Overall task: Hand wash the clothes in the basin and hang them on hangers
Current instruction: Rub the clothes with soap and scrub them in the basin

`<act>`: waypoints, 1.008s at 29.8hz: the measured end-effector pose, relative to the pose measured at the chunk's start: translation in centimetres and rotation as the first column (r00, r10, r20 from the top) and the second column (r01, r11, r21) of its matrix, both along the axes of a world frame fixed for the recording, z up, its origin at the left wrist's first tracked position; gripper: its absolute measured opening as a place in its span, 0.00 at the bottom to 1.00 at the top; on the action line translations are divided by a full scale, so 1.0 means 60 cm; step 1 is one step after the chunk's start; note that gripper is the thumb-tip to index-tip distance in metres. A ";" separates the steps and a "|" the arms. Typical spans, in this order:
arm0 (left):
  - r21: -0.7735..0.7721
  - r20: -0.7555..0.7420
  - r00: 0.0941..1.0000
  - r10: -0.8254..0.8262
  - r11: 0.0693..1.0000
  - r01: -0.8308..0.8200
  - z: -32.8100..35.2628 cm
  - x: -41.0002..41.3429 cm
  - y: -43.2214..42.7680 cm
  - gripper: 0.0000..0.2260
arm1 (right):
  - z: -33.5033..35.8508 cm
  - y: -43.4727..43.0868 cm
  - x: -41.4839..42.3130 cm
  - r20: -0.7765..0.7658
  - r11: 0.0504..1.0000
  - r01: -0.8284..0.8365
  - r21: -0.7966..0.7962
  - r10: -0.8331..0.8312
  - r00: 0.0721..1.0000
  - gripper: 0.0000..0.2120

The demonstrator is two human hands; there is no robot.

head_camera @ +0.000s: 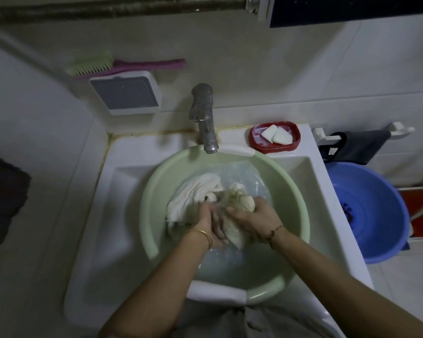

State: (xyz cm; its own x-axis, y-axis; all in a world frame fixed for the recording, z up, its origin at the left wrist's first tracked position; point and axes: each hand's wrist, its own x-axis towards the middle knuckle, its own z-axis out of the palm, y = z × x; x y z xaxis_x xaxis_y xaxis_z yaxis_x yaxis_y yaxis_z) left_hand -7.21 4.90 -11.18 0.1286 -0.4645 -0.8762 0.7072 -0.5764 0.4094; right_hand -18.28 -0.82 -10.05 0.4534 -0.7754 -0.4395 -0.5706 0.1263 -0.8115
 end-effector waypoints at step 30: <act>0.787 0.553 -0.432 -0.712 0.278 0.550 -0.007 0.005 0.026 0.21 | -0.035 -0.009 0.014 -0.739 0.714 -0.697 0.060 0.501 0.450 0.15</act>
State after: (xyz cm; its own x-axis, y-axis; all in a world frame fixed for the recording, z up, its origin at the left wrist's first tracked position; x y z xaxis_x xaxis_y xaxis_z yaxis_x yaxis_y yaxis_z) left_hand -6.89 6.43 -11.61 0.3149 -0.7856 -0.5326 -0.9152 -0.4000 0.0488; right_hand -17.42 -1.37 -12.13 0.4994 -0.5411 -0.6767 -0.7975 -0.5923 -0.1149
